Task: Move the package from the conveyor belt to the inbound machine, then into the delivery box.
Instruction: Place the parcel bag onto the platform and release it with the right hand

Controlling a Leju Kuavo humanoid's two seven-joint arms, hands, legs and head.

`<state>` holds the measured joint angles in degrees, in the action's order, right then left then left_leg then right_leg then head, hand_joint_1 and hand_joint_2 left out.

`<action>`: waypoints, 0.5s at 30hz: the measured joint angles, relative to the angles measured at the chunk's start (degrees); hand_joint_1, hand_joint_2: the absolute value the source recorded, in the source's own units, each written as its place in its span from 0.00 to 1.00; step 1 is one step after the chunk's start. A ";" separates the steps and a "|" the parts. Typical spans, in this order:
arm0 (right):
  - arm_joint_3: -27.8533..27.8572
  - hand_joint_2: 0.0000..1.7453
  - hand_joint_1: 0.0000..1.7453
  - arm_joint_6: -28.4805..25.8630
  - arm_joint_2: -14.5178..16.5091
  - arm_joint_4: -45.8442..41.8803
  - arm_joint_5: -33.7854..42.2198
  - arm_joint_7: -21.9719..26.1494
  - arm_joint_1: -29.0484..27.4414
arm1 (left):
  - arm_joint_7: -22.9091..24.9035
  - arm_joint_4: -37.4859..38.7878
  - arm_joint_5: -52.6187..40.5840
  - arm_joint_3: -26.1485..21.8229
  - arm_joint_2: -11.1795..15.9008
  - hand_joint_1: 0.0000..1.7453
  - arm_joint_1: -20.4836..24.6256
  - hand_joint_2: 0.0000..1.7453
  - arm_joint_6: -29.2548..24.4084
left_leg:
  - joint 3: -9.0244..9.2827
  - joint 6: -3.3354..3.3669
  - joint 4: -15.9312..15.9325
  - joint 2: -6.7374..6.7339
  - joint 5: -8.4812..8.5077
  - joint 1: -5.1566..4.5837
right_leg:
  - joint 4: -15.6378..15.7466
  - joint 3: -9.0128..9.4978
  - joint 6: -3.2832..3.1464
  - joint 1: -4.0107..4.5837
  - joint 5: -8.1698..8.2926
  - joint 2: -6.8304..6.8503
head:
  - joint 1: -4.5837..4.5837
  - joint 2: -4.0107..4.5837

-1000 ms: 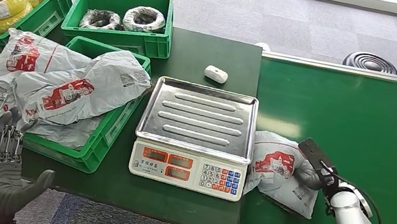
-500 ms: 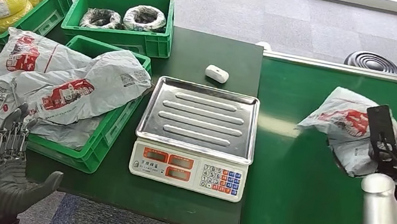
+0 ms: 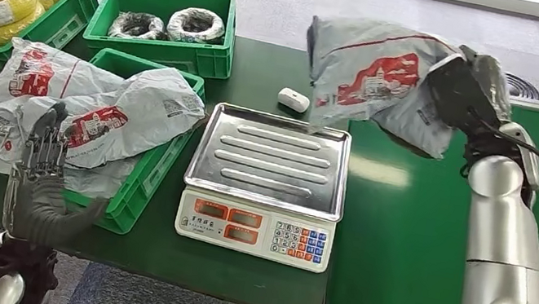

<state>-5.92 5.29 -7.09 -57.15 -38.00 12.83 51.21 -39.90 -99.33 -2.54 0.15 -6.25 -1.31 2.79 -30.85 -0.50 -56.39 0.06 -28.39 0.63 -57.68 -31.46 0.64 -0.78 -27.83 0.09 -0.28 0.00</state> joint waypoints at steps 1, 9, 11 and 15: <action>-1.71 1.00 1.00 2.53 1.22 1.63 0.06 0.26 1.10 | 0.20 1.46 -0.02 0.00 0.05 0.00 1.31 1.00 0.38 | 0.00 0.00 0.00 -0.02 0.01 0.00 | 0.00 0.00 0.00 0.00 0.00 0.00 | 0.00 0.00; -10.96 1.00 1.00 9.95 9.04 19.39 -3.34 -6.77 6.53 | 3.29 10.38 1.83 -0.96 0.67 0.00 9.69 1.00 2.55 | -0.05 0.01 -0.02 0.03 0.03 -0.01 | -0.01 -0.02 0.02 -0.01 0.02 0.03 | -0.02 0.00; -12.22 1.00 1.00 10.70 9.99 23.16 -4.59 -9.98 7.49 | 3.86 11.71 2.32 -1.50 0.85 0.00 10.78 1.00 2.65 | -0.07 0.01 -0.02 0.03 0.03 -0.01 | -0.01 -0.04 0.02 -0.01 0.02 0.03 | -0.01 0.00; -13.95 1.00 0.76 11.14 10.75 28.11 -5.91 -12.33 8.84 | 4.19 13.31 2.52 -2.32 1.16 0.00 11.66 1.00 2.69 | -0.12 0.01 -0.03 0.00 0.02 -0.02 | -0.01 -0.13 0.02 -0.02 0.02 -0.01 | -0.02 0.00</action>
<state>-19.87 16.43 3.66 -29.04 -43.90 0.50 60.05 -35.71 -86.02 -0.02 -2.17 -5.09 10.35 5.48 -30.97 -0.49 -56.41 0.06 -28.36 0.61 -57.69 -31.59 0.66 -0.80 -27.81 0.08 -0.31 0.00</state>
